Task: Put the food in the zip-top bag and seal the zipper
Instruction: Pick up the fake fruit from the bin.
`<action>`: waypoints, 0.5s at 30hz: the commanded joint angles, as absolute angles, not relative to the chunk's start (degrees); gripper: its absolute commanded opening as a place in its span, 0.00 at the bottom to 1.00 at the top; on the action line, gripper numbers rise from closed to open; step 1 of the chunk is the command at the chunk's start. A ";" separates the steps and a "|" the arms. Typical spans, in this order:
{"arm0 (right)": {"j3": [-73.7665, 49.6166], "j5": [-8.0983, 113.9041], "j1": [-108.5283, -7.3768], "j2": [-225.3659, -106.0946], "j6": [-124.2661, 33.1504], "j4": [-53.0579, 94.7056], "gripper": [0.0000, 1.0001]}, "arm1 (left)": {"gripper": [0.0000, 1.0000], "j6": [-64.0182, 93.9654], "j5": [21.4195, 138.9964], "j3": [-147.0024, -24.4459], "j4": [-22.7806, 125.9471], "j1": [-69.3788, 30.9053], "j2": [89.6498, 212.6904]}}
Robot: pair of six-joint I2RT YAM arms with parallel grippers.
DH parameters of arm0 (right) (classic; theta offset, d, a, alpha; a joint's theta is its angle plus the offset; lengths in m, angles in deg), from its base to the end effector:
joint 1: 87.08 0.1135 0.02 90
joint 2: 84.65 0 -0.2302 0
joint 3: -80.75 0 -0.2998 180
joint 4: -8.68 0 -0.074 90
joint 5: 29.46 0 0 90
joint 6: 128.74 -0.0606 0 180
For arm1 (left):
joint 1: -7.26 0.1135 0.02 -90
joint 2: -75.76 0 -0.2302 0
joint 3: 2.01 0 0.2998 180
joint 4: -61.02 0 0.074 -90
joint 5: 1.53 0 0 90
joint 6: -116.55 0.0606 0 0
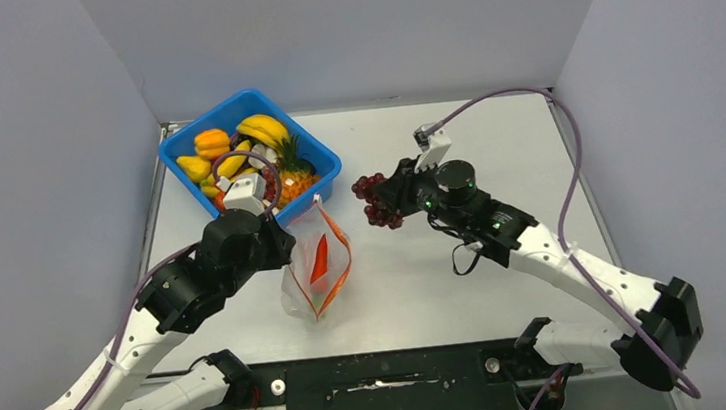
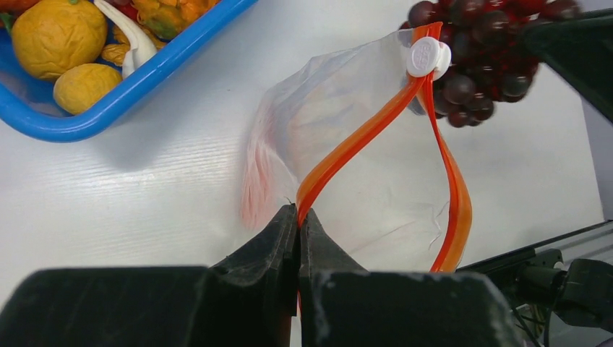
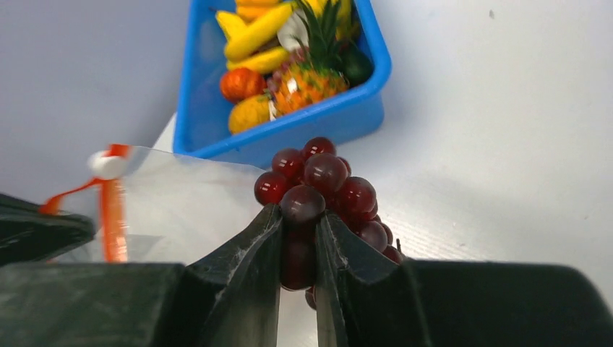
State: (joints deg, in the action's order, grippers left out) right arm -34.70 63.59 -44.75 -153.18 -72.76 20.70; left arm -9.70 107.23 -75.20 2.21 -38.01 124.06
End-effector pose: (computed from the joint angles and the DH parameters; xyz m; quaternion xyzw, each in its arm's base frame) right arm 0.2714 0.2428 0.2698 -0.0419 0.7974 0.3551 0.4861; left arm 0.1883 -0.1624 0.3382 -0.0079 0.8741 -0.1939 0.4452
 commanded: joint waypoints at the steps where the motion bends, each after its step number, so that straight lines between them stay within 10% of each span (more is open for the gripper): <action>1: -26.91 65.09 -43.95 -145.57 -66.83 26.44 0.00 | 0.00 -12.63 106.46 -75.53 9.63 -37.65 124.63; 15: -18.16 52.18 -42.58 -138.99 -74.35 23.11 0.00 | 0.00 -14.68 100.50 -76.48 18.07 -34.48 132.55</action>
